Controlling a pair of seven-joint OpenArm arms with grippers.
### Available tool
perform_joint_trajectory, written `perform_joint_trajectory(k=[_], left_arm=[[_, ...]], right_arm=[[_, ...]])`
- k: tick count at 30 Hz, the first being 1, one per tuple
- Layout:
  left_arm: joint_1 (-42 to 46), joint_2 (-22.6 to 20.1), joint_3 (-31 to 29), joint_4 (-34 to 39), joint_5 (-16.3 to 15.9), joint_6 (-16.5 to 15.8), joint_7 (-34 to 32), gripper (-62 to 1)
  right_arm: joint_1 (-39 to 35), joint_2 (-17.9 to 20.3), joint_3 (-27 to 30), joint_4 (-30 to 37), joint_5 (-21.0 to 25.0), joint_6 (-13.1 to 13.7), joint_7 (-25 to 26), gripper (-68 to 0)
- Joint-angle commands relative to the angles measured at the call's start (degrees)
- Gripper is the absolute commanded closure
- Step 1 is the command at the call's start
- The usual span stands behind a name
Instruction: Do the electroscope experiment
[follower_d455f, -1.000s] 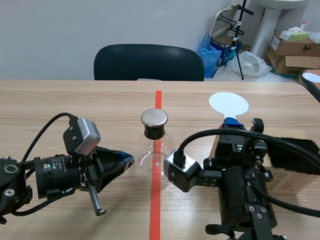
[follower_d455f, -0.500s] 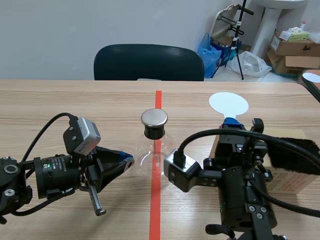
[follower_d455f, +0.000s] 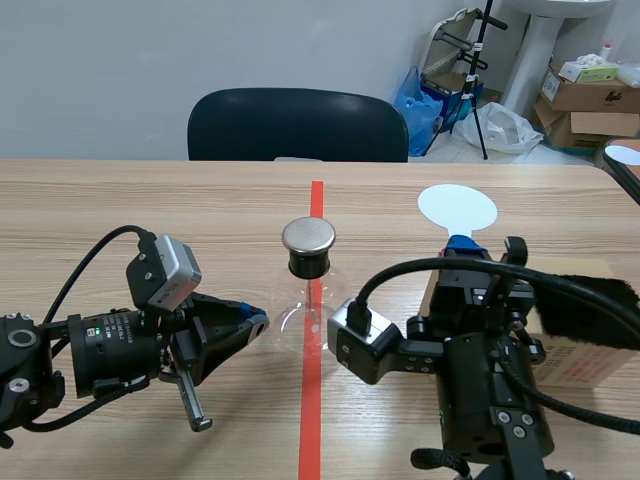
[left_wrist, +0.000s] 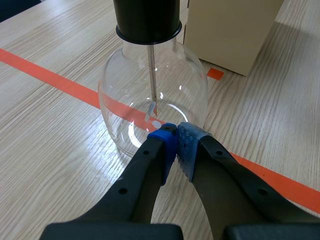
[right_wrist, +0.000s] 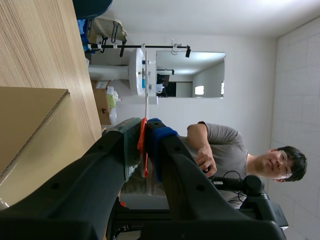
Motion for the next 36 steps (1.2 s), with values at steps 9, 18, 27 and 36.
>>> perform_joint_trajectory(k=[9, 18, 27, 36], left_arm=[[-0.61, 0.13, -0.17, 0.92, -0.61, -0.07, -0.79, -2.9], [-0.61, 0.13, -0.17, 0.92, -0.61, -0.07, -0.79, -3.0], [-0.61, 0.13, -0.17, 0.92, -0.61, -0.07, -0.74, -2.9], [-0.61, 0.13, -0.17, 0.92, -0.61, -0.04, -0.81, -2.9]], right_arm=[[0.79, 0.61, -0.20, 1.36, -0.04, -0.79, -0.17, -1.0], [0.79, 0.61, -0.20, 1.36, -0.04, -0.79, -0.17, -1.0], [0.79, 0.46, -0.20, 1.36, -0.04, -0.85, 0.04, -1.0], [0.20, 0.13, 1.07, 2.71, -0.04, -0.85, 2.14, -1.0]])
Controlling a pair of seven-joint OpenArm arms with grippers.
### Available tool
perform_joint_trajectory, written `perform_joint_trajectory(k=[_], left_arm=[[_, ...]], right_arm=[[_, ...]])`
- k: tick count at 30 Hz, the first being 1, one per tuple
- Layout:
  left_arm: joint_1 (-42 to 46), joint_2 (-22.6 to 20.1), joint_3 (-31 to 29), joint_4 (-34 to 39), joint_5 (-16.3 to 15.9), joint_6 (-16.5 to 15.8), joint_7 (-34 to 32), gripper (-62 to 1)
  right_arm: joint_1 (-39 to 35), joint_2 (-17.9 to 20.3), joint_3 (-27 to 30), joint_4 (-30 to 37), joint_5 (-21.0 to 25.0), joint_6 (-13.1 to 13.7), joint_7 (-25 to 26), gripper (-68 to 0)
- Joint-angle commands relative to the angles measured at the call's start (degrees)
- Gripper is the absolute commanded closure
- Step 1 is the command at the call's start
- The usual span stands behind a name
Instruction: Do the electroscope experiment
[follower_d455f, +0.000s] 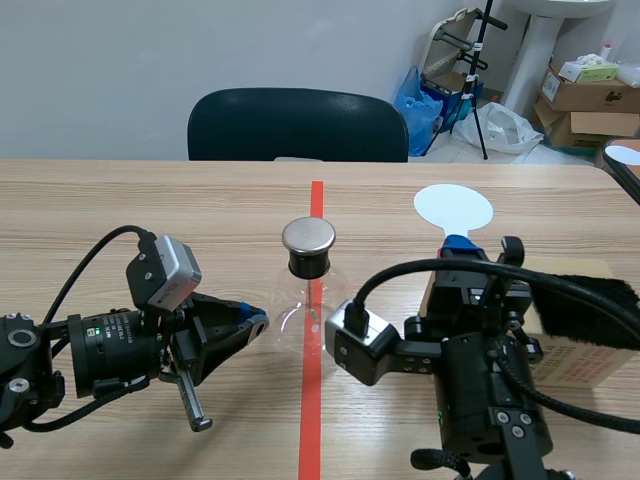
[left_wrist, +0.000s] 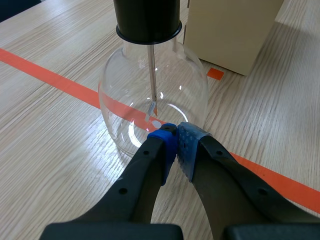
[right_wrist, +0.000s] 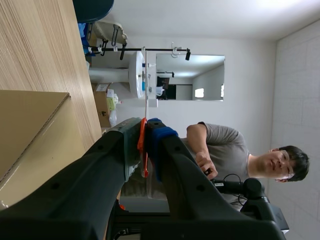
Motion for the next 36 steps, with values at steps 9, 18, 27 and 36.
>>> perform_joint_trajectory(k=[9, 18, 27, 36], left_arm=[[-0.59, 0.13, -0.17, 0.92, -0.61, -0.11, -0.79, -2.9], [3.02, -3.91, -0.44, 6.54, -2.67, -3.48, -0.83, -2.9], [28.06, -14.05, -14.95, 35.54, -5.20, -6.23, -1.33, -2.9], [41.53, -14.16, -24.33, 49.70, -5.16, -6.23, -0.35, -2.9]], right_arm=[[-7.37, -4.31, 13.94, 7.82, -0.04, -1.31, 13.73, -1.0], [-12.92, -10.03, 28.33, 7.80, 2.21, -7.17, 31.93, -1.0], [-13.40, -14.16, 37.07, 4.63, 7.48, -13.05, 45.38, -1.0], [-13.38, -15.96, 38.77, -1.09, 12.15, -13.64, 49.88, -1.0]])
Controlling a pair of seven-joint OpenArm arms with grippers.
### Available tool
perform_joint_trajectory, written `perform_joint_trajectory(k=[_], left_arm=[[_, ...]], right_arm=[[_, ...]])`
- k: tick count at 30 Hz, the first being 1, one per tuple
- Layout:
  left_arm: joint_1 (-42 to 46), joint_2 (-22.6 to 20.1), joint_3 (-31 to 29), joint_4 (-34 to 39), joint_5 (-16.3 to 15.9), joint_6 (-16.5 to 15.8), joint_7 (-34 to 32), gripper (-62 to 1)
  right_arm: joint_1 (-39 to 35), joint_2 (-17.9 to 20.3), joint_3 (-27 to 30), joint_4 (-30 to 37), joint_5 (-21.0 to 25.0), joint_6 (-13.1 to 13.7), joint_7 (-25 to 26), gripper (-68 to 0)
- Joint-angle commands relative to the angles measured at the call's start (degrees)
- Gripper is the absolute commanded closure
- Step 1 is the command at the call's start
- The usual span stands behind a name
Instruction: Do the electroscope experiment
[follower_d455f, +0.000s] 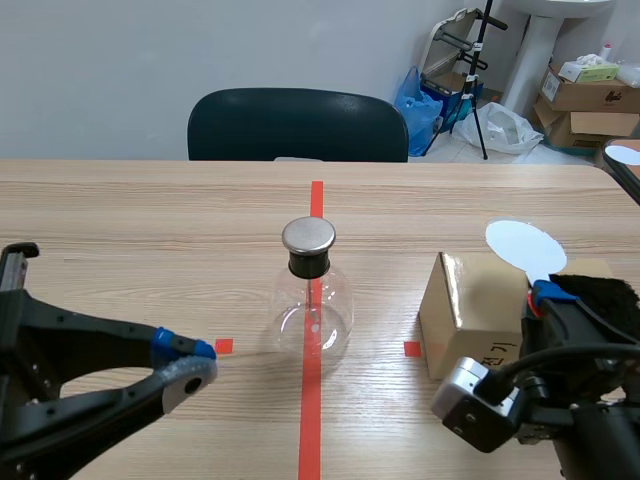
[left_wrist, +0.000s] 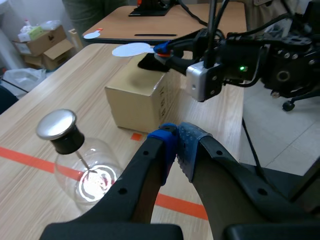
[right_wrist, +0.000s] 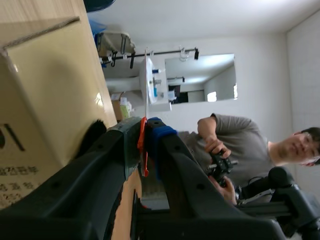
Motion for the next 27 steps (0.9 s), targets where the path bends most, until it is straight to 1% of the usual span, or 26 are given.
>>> perform_joint_trajectory(k=[1, 5, 6, 7, 8, 9, 10, 11, 12, 21, 27], left_arm=[[-0.68, 1.03, 0.33, -1.09, -0.61, -0.09, -0.61, -2.9], [-0.57, 1.05, 0.33, -1.07, -1.51, -0.09, -0.63, -3.0], [-0.57, 1.05, 0.33, -1.07, -1.49, -0.09, -0.66, -4.4], [-0.57, 1.05, 0.33, -1.07, -1.55, -0.09, -0.81, -8.4], [-0.57, 1.05, 0.33, -1.07, -1.66, -0.09, -0.83, -15.1], [-0.57, 1.05, 0.33, -1.07, -1.66, -0.09, -0.83, -25.0], [-0.57, 1.05, 0.33, -1.07, -1.95, -0.09, -1.03, -37.2], [-0.55, 1.05, 0.33, -1.07, -2.45, -0.09, -1.36, -50.7], [-0.55, 1.05, 0.33, -1.07, -2.51, -0.09, -1.70, -62.3], [-0.55, 1.05, 0.35, -1.07, -2.69, -0.09, -2.10, -62.3], [-0.55, 1.05, 0.35, -1.07, -2.69, -0.09, -2.10, -62.3]], right_arm=[[0.42, -0.13, 0.33, 0.35, 0.13, -3.34, -0.17, -1.0], [0.39, -1.20, 0.39, -0.61, -0.35, -3.34, -0.11, -1.0], [0.39, -1.38, 0.39, -0.63, -0.55, -3.34, -0.20, -1.0], [0.39, -1.44, 0.39, -0.66, -0.76, -3.34, -0.39, -1.0], [0.39, -1.44, 0.39, -0.70, -0.79, -3.34, -0.44, -1.0], [0.39, -1.42, 0.39, -0.76, -0.81, -3.34, -0.44, -1.0], [0.39, -1.42, 0.39, -0.85, -1.14, -3.34, -0.52, -1.0], [0.39, -1.42, 0.39, -1.03, -1.70, -3.34, -0.68, -1.0], [0.39, -1.42, 0.39, -1.33, -2.14, -3.34, -0.63, -1.0], [0.90, -1.42, 0.37, -5.35, -3.69, -3.34, -0.63, -1.0], [1.01, -1.46, 0.00, -6.43, -4.17, -3.34, -0.63, -1.0]])
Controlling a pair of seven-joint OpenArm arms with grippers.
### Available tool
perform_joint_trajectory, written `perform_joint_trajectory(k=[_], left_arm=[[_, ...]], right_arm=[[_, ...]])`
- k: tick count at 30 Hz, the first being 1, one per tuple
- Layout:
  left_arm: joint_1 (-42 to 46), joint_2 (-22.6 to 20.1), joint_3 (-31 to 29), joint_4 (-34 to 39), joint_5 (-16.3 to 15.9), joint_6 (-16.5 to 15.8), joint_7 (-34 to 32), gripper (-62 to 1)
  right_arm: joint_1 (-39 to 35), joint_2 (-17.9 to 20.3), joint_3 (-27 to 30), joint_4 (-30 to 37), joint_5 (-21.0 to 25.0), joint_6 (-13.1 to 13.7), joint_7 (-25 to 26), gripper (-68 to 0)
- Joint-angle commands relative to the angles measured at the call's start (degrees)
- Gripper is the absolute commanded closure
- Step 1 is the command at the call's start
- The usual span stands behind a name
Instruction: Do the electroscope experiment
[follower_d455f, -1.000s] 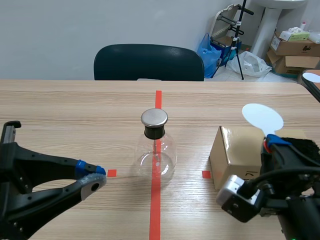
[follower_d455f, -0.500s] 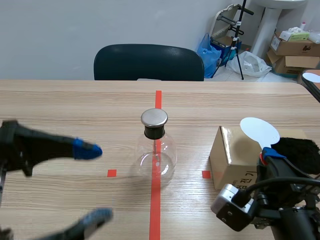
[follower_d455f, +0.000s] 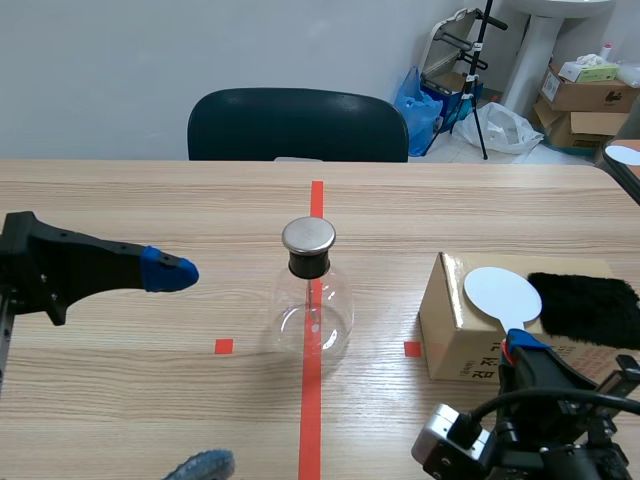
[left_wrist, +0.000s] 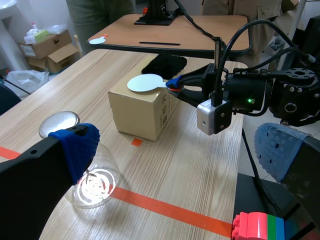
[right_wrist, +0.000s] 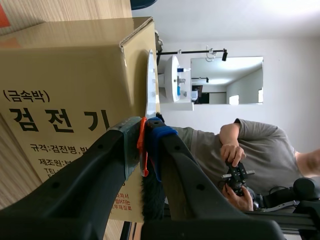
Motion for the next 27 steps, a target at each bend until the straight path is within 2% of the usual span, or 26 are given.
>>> perform_joint_trajectory(k=[1, 15, 17, 24, 27], left_arm=[[-0.13, 0.44, 0.28, 0.15, -0.79, -0.09, -0.98, -62.3], [-0.15, 0.44, 0.28, 0.13, -0.79, -0.09, -0.98, -62.3], [-0.15, 0.44, 0.28, 0.13, -0.79, -0.09, -0.98, -62.3], [-0.15, 0.44, 0.28, 0.13, -0.79, -0.09, -0.98, -62.3], [-0.15, 0.44, 0.28, 0.13, -0.79, -0.09, -0.98, -62.3]], right_arm=[[0.35, 0.28, -0.07, 0.63, 0.00, -3.32, 0.00, -1.0], [0.83, -0.63, -1.14, 0.63, 0.02, -3.32, -0.85, -1.8], [0.83, -0.63, -1.14, 0.63, 0.02, -3.32, -0.85, -7.3], [0.83, -0.63, -1.14, 0.63, 0.48, -3.32, -0.83, -33.6], [0.83, -0.63, -1.14, 0.63, 0.94, -3.32, -0.96, -48.4]])
